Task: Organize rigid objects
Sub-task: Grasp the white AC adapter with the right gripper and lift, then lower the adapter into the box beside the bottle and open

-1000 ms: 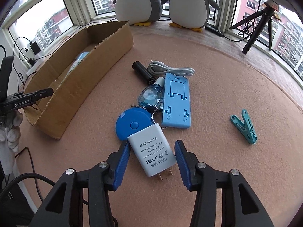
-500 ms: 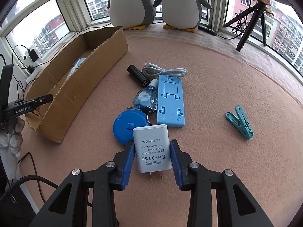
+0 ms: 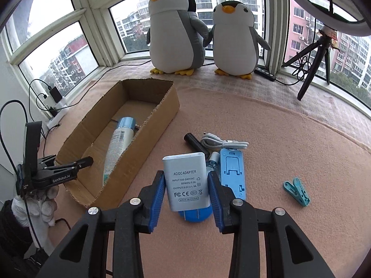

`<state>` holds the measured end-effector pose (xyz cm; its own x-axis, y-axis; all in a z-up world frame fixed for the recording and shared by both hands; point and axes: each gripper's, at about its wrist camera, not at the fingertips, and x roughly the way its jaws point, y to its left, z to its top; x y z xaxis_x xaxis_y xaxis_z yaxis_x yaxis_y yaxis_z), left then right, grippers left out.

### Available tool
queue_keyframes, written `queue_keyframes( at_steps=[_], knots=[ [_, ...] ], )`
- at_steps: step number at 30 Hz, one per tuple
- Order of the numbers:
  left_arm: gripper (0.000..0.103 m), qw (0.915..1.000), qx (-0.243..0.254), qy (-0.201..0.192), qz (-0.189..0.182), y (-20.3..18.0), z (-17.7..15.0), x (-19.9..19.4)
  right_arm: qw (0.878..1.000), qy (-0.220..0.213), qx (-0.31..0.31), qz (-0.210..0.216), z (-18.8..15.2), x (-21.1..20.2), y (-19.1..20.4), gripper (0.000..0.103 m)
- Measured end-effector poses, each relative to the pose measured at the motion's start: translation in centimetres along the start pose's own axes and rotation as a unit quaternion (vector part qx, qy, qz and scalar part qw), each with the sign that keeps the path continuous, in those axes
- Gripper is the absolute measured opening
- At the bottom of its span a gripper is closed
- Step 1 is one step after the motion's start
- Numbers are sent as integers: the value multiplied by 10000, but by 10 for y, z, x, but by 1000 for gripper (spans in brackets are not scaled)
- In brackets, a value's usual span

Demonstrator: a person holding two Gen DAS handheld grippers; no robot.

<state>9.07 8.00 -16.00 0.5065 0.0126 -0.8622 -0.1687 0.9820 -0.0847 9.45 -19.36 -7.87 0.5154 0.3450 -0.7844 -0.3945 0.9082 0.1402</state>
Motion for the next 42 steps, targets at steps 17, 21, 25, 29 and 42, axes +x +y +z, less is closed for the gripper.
queue_keyframes(
  at_steps=[17,21,25,29,42],
  knots=[
    [56,10000,-23,-4,-9,0,-1,1,9991,-180,-138,364,67,54,74,34],
    [56,10000,-26,-5,-11,0,-1,1,9992,-105,-153,345,70,68,82,34],
    [56,10000,-25,-5,-10,0,-1,1,9994,-27,-151,323,71,80,87,34],
    [56,10000,-21,-6,-9,0,-1,1,9994,14,-151,312,71,85,88,34],
    [56,10000,-31,-12,-10,1,-2,0,9993,-223,75,301,75,71,76,68]
  ],
)
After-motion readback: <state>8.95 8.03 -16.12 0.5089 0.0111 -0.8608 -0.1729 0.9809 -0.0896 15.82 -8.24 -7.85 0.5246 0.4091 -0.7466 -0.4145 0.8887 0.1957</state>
